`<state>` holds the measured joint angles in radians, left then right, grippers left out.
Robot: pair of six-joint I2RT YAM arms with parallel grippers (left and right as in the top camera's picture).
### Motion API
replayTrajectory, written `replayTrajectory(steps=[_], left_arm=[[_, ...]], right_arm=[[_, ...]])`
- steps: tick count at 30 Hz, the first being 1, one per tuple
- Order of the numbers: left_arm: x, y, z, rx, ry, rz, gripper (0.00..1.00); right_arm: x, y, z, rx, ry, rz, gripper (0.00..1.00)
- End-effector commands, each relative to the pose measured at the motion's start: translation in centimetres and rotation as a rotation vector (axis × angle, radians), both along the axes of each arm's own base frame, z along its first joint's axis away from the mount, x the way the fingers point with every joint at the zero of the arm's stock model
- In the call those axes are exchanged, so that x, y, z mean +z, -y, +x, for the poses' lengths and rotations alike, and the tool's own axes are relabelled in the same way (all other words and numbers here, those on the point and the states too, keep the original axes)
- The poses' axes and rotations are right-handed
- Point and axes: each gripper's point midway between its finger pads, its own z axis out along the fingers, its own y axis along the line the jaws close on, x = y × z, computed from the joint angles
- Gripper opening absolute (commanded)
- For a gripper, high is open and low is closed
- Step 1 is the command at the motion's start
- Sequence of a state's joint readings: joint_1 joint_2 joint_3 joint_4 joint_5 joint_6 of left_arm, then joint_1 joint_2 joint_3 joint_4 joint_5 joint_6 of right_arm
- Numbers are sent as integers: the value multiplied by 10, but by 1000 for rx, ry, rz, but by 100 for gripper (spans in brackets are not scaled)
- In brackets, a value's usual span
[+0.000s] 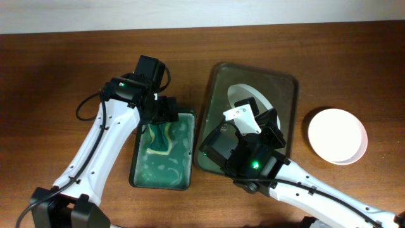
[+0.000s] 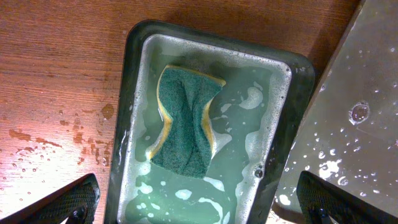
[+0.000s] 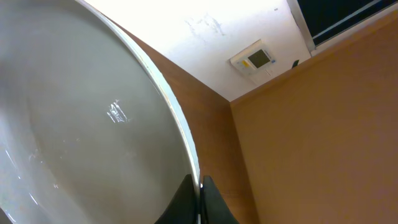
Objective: Clean dirty plates on tray and stack at the side
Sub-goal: 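Lift the last plate with the right gripper and stack it on the pile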
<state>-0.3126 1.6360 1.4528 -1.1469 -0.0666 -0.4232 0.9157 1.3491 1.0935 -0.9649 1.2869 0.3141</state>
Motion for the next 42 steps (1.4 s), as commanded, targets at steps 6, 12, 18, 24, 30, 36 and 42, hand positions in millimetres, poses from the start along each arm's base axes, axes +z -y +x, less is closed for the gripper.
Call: replayTrajectory(steps=[6, 12, 18, 24, 30, 36, 42], left_arm=[[10, 1, 2, -1, 27, -11, 99], [10, 1, 2, -1, 27, -11, 99], [10, 1, 2, -1, 27, -11, 100], [10, 1, 2, -1, 27, -11, 99], [10, 1, 2, -1, 27, -11, 99], [10, 1, 2, -1, 27, -11, 99], [10, 1, 2, -1, 27, -11, 99]], right_arm=[[11, 2, -2, -13, 55, 4, 4], [11, 3, -2, -13, 53, 2, 4], [11, 3, -2, -13, 53, 2, 4], [11, 3, -2, -13, 52, 1, 4], [11, 3, -2, -13, 52, 2, 4], [11, 3, -2, -13, 49, -1, 4], [9, 2, -2, -8, 39, 7, 4]])
